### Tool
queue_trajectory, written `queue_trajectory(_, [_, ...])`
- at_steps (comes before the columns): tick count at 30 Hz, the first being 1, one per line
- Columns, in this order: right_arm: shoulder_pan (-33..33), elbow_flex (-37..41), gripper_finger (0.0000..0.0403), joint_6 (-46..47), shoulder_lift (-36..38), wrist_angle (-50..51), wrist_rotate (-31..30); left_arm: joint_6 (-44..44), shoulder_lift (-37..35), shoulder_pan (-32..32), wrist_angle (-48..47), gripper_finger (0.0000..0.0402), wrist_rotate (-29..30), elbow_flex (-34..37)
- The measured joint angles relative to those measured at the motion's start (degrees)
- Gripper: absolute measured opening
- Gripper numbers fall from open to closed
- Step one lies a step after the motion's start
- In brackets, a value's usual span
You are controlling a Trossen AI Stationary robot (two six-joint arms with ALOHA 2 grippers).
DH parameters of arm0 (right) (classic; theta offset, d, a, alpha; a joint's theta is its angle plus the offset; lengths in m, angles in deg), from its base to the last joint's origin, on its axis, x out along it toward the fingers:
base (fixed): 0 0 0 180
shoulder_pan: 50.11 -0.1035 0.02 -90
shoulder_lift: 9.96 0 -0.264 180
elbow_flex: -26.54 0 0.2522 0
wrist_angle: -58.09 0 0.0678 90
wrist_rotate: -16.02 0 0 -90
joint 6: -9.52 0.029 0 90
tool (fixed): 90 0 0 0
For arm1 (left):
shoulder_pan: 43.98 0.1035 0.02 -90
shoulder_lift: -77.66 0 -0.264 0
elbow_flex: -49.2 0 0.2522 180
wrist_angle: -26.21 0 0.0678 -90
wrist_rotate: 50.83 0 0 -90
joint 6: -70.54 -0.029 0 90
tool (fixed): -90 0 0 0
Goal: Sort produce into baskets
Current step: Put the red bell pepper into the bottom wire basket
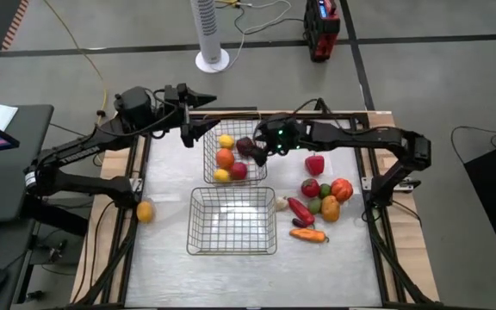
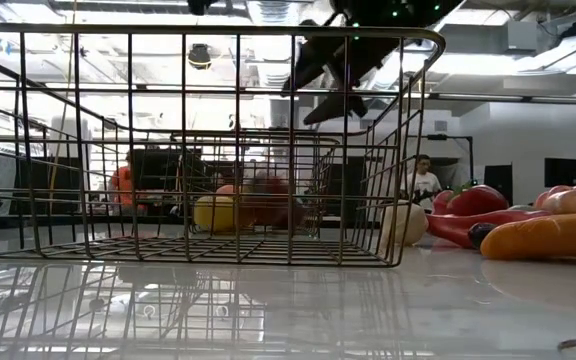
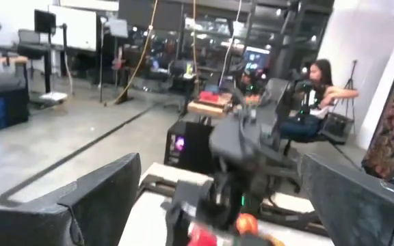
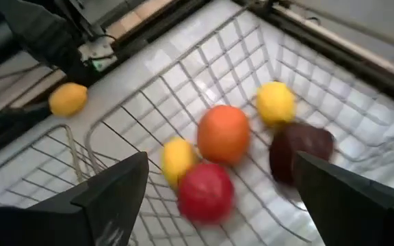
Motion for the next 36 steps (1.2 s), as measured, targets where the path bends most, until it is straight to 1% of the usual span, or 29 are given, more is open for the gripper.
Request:
queue_trajectory(2, [1.0,0.0,0.0386,-1.3,2.5,6.3,-2.2,0.3,0.1,0.0,-1.0,0.0381,0.4,0.0])
queue_trajectory(5, [2.6,-0.1,0.0384,-1.3,5.9,19.3,-9.1,1.9,0.3,0.0,-3.0,0.0381,2.1,0.0])
queue_trajectory(7, [3.6,0.0,0.0381,-1.0,7.3,26.5,-12.6,2.9,0.6,0.0,-4.1,0.0381,3.9,0.0])
queue_trajectory(10, [5.4,0.0,0.0375,-0.1,8.8,34.2,-13.3,3.7,1.1,0.0,-4.1,0.0381,5.4,0.0])
queue_trajectory(12, [6.2,0.6,0.037,2.3,9.0,37.7,-13.2,3.9,1.3,0.0,-3.6,0.0381,5.8,0.0])
queue_trajectory(15, [7.5,3.6,0.0363,6.7,8.8,41.7,-12.4,4.0,1.5,0.0,-2.6,0.0381,6.7,0.0])
queue_trajectory(18, [8.2,7.1,0.0359,10.0,9.3,41.5,-11.7,4.1,1.6,0.0,-2.3,0.0381,7.8,0.0])
queue_trajectory(24, [8.0,12.6,0.0367,12.8,9.8,41.4,-11.6,5.1,1.6,0.0,-2.3,0.0381,8.3,0.0])
queue_trajectory(27, [8.1,16.4,0.0371,15.2,10.8,39.4,-9.5,5.4,1.6,0.0,-2.3,0.0381,8.3,0.0])
queue_trajectory(29, [8.0,18.9,0.0371,17.0,12.1,38.2,-9.8,5.6,1.6,0.0,-2.3,0.0381,8.3,0.0])
queue_trajectory(32, [8.0,23.3,0.0371,18.7,14.6,34.3,-9.6,5.6,1.6,0.0,-2.3,0.0381,8.3,0.0])
queue_trajectory(36, [8.6,28.9,0.0371,19.5,16.8,26.7,-6.3,5.6,1.6,0.0,-2.4,0.0381,8.3,0.0])
